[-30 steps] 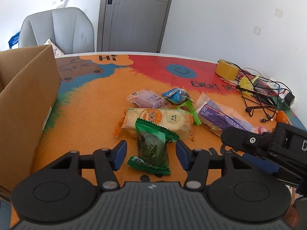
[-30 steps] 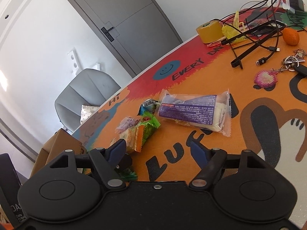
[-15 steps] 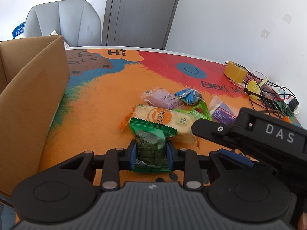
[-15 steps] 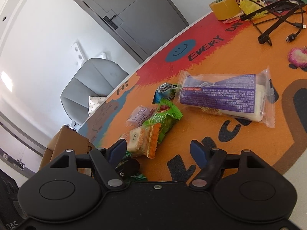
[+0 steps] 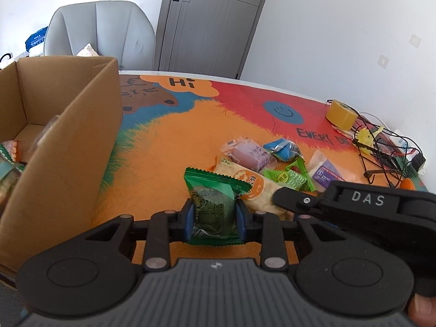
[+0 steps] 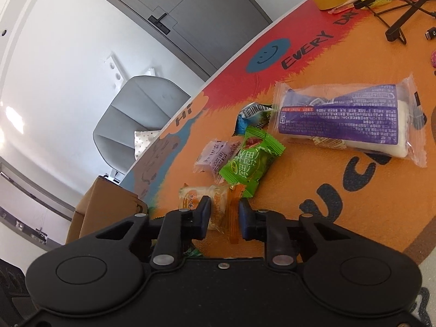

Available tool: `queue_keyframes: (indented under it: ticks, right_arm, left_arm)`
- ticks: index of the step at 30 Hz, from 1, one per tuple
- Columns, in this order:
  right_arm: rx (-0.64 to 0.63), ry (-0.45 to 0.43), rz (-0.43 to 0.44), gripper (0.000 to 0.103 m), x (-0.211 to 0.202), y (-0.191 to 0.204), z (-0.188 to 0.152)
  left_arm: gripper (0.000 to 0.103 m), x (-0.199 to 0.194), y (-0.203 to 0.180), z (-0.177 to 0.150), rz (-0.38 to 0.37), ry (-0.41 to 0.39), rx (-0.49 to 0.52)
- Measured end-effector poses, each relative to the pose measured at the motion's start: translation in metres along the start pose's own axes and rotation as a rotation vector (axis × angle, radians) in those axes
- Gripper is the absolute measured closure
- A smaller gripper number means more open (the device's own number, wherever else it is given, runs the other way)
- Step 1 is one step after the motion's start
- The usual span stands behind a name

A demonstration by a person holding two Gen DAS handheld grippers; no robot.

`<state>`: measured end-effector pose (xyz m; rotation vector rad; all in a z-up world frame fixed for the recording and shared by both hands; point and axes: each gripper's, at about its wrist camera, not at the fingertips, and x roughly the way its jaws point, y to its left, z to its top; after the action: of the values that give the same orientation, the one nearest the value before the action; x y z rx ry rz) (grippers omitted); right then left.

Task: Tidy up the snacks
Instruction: 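Grasp the orange pastry packet with the right tool while the left lifts its candy, then carry both packets into the cardboard box and open both tools to release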

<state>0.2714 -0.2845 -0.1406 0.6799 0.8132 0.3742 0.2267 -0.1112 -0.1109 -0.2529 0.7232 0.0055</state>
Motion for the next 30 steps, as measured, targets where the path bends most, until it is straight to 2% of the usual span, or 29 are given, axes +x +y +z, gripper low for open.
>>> queue_keyframes:
  ticks: [13, 22, 30]
  right_arm:
    - [-0.039, -0.079, 0.002, 0.084, -0.039, 0.015, -0.006]
    - [-0.084, -0.129, 0.051, 0.084, -0.062, 0.041, -0.007]
    - [-0.141, -0.149, 0.105, 0.084, -0.072, 0.076, -0.015]
  left_arm:
    - [0.073, -0.043, 0.003, 0.004, -0.013, -0.083, -0.005]
    - [0.073, -0.081, 0.013, 0.013, -0.002, -0.166, -0.017]
    - [0.073, -0.113, 0.037, 0.022, 0.027, -0.233, -0.046]
